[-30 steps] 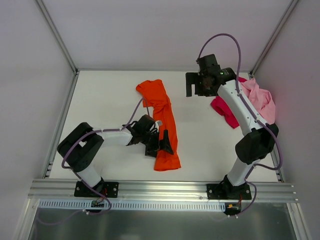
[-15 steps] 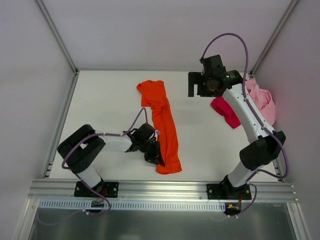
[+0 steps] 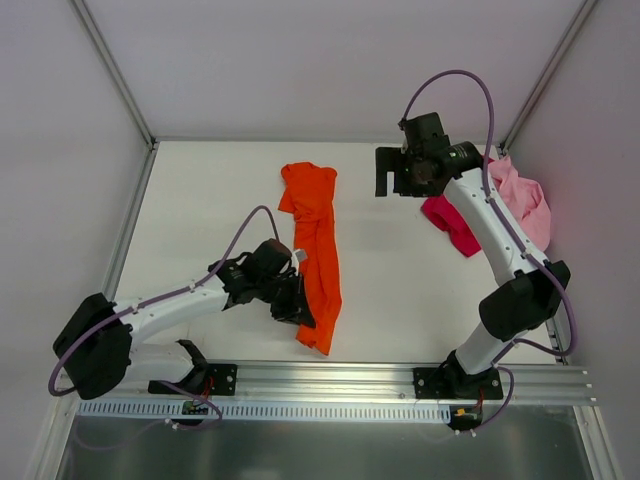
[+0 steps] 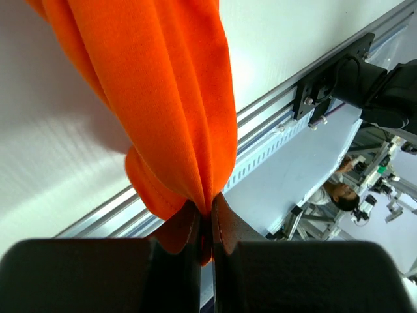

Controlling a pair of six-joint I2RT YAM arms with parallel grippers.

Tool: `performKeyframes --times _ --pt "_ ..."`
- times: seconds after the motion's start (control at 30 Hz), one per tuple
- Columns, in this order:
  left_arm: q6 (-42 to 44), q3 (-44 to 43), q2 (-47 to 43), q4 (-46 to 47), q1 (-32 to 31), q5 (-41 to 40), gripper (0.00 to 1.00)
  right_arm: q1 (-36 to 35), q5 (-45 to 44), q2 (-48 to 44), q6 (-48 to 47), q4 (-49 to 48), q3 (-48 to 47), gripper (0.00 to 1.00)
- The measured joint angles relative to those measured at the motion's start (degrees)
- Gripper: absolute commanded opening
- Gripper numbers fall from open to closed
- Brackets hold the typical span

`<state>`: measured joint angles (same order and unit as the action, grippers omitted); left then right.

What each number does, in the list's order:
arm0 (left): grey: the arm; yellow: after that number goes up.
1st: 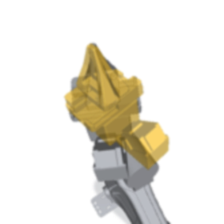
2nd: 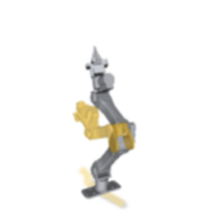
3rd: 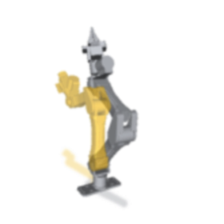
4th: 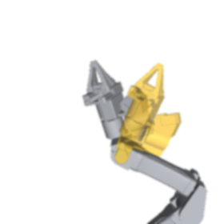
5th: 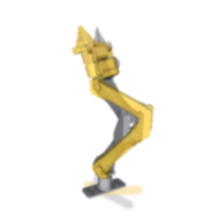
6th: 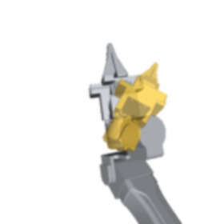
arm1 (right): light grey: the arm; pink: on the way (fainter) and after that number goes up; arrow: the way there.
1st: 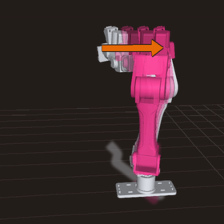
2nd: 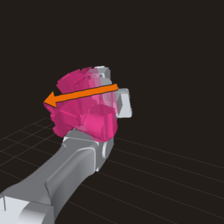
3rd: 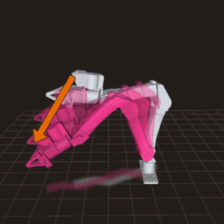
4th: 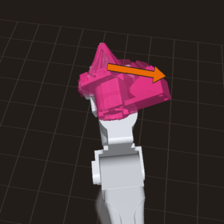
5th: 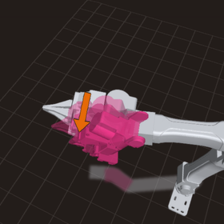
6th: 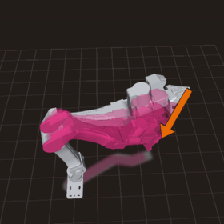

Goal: Fold and stack the t-shirts
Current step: Grab the bottom of the folded rectangular tshirt with left arm, then fold the folded rectangular tshirt in 1/3 of the way

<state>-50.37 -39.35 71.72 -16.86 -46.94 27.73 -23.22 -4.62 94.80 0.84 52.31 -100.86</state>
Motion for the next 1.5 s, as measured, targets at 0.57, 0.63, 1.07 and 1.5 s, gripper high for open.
performKeyframes --times 0.57,0.63,1.07,1.5 --pt "3.8 -12.4 9.6 -9.6 3.0 -6.8 0.0 0.0 1.4 0.1 -1.5 0.2 0.3 1.0" --pt "3.9 -15.1 10.5 -9.9 5.5 -7.8 0.0 0.0 1.7 0.1 -1.7 0.1 1.0 1.0" --pt "5.9 -31.1 21.7 -15.0 16.3 -13.4 0.0 0.0 3.0 -1.2 -4.2 0.2 8.0 1.0" --pt "8.4 -43.9 35.5 -16.7 19.0 -12.8 0.0 0.0 6.4 -2.3 -5.0 -0.4 9.7 1.0"
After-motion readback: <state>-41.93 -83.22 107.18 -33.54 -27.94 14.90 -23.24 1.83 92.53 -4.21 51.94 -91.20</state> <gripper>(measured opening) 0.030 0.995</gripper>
